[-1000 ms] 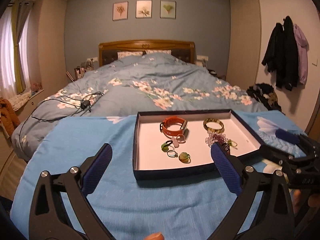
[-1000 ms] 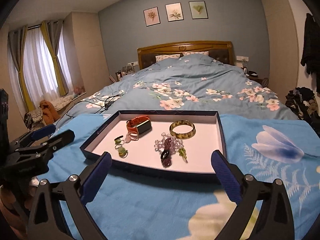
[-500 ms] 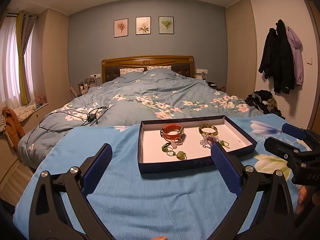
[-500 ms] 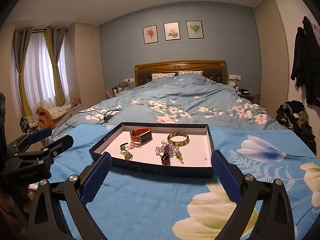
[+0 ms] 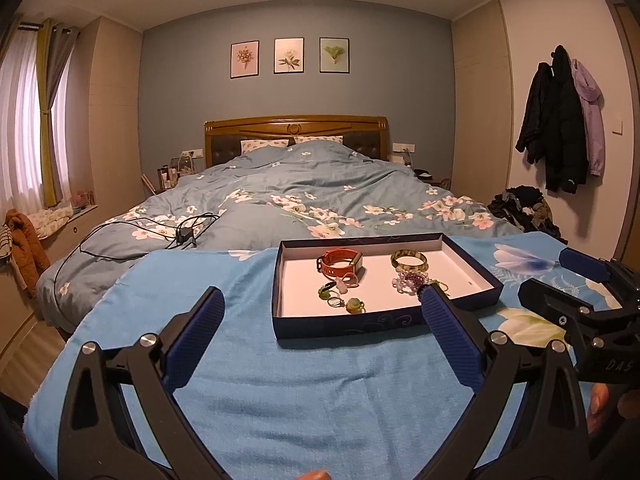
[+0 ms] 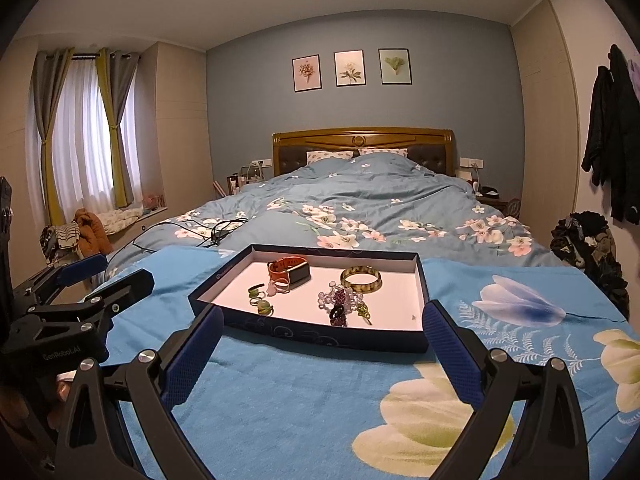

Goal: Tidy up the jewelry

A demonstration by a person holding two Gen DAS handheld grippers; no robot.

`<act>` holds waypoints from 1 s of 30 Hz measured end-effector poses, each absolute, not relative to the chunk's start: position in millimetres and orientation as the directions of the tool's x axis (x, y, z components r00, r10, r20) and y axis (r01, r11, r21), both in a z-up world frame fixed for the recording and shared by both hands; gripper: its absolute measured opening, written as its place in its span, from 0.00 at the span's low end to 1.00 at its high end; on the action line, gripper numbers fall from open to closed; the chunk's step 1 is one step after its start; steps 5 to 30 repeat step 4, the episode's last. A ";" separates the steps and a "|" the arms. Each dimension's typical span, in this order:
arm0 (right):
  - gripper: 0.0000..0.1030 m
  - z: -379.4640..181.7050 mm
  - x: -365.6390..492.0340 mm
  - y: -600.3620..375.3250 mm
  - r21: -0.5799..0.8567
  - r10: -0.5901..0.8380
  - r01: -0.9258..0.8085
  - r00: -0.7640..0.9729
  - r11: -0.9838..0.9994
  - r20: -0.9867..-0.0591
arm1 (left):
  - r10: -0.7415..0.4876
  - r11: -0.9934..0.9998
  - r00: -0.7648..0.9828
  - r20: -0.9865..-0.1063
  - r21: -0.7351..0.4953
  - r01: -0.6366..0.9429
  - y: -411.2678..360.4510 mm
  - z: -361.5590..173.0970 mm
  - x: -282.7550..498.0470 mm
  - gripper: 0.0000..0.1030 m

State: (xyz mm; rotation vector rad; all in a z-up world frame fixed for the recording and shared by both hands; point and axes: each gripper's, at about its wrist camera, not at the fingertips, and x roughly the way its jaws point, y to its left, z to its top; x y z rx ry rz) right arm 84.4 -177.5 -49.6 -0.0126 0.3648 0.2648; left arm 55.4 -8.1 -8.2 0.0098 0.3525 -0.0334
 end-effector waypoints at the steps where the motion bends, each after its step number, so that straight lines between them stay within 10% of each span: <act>1: 0.93 -49.3 83.5 -177.2 0.035 0.255 -0.259 0.900 0.965 -0.353 | -0.032 0.999 0.938 -0.346 0.001 0.035 -8.4 -8.1 55.1 0.94; 30: 0.93 -47.9 82.4 -177.0 0.037 0.256 -0.260 0.901 0.965 -0.352 | -0.042 0.999 0.937 -0.348 -0.013 0.040 -8.3 -7.3 55.0 0.94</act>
